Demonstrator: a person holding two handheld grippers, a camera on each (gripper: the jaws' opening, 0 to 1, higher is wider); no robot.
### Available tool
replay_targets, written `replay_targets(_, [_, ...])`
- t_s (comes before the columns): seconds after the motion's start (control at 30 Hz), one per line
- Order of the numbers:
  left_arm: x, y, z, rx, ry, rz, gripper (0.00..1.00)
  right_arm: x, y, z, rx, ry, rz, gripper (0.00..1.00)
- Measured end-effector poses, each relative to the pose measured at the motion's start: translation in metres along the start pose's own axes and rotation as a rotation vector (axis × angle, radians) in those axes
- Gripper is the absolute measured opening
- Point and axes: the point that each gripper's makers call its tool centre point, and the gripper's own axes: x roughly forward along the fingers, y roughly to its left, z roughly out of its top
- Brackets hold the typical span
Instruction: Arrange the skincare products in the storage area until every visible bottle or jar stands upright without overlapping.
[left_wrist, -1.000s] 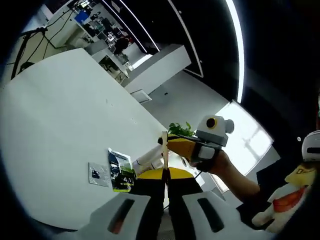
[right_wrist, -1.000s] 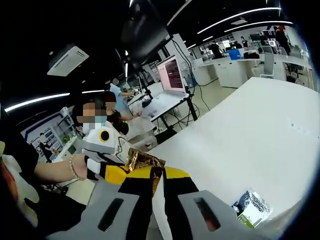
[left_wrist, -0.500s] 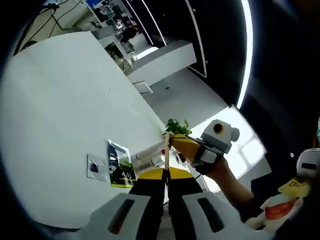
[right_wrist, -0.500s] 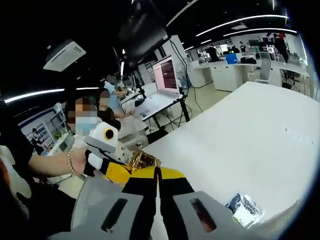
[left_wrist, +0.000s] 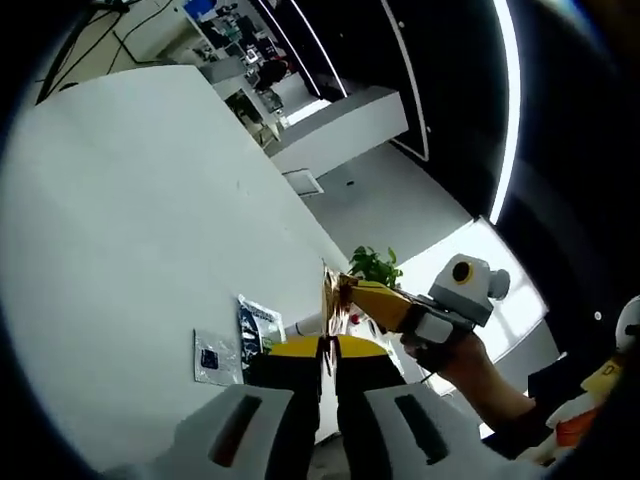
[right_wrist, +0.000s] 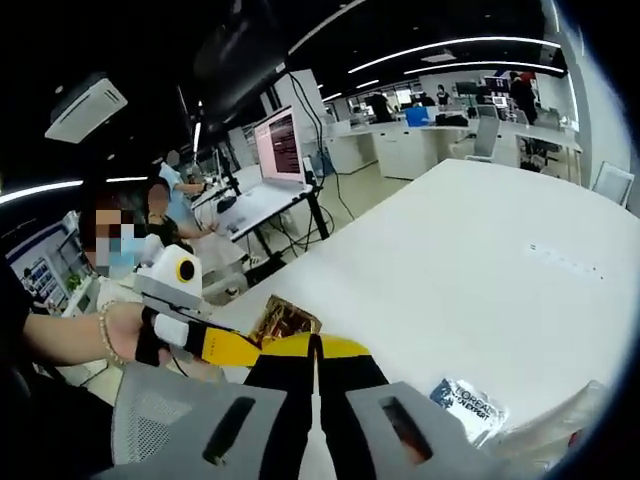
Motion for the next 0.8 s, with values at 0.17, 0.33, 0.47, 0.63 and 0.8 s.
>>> replay_targets(0.17, [0.003,0.012,-0.001,0.037,0.013,0.041,0.0,0.003,-0.01,-0.002,0.014,0.001,-0.035,0.01])
replay_targets(0.33, [0.007,0.018,-0.003,0.003,0.007,0.04,0.0,0.003,-0.014,-0.006,0.021,0.008,-0.052,0.01])
replay_targets(0.47, [0.01,0.021,-0.004,-0.005,0.004,0.049,0.0,0.004,-0.02,-0.012,0.018,0.02,-0.074,0.01])
replay_targets(0.63, [0.012,0.027,-0.004,-0.021,0.002,0.063,0.0,0.008,-0.026,-0.015,0.035,0.027,-0.091,0.01])
replay_targets(0.8, [0.016,0.04,-0.003,-0.043,-0.005,0.102,0.0,0.01,-0.038,-0.018,0.04,0.031,-0.125,0.01])
